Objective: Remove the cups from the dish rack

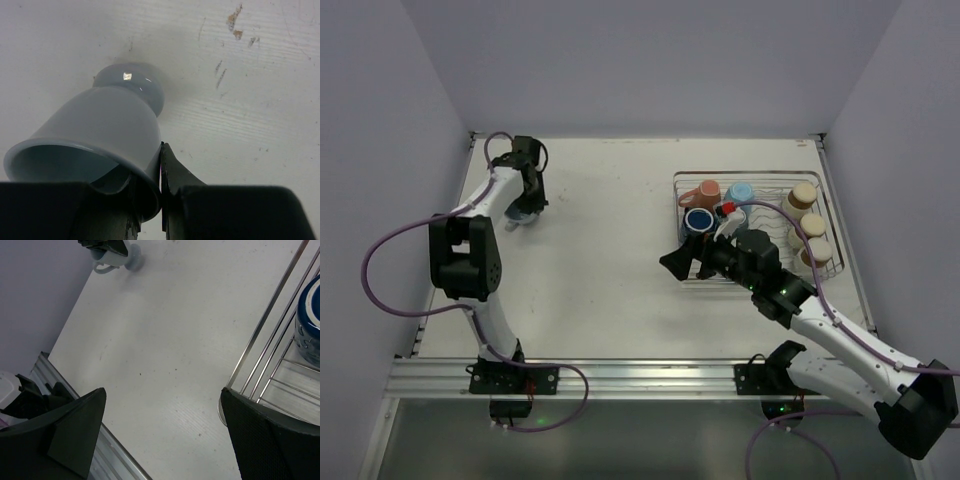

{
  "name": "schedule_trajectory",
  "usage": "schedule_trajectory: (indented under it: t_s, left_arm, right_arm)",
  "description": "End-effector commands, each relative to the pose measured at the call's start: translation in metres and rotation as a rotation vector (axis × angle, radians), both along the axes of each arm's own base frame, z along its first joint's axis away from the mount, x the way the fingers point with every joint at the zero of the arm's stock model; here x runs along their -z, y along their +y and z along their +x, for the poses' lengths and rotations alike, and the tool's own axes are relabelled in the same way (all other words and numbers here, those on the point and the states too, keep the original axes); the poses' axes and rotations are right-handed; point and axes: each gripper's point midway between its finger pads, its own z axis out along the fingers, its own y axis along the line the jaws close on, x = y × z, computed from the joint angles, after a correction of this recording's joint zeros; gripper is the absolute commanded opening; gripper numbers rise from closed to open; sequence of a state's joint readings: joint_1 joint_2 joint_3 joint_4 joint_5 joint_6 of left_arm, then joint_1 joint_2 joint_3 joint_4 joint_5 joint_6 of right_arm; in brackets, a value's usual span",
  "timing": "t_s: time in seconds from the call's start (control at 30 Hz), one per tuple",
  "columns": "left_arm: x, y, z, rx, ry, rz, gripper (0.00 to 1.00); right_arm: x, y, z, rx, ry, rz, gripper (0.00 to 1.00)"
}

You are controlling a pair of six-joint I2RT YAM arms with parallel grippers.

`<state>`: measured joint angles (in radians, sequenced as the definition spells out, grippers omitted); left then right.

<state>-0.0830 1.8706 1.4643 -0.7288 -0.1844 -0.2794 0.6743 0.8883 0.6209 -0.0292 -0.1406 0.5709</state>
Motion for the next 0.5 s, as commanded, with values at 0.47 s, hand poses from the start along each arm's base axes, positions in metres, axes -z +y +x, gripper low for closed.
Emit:
schedule_trajectory:
  t_s: [0.47]
  left_arm:
    - [-0.023, 0.027, 0.031, -0.01, -0.023, 0.022, 0.39]
  right_arm:
    - [-0.011, 0.002, 0.001, -0.017, -0.052, -0.017, 0.99]
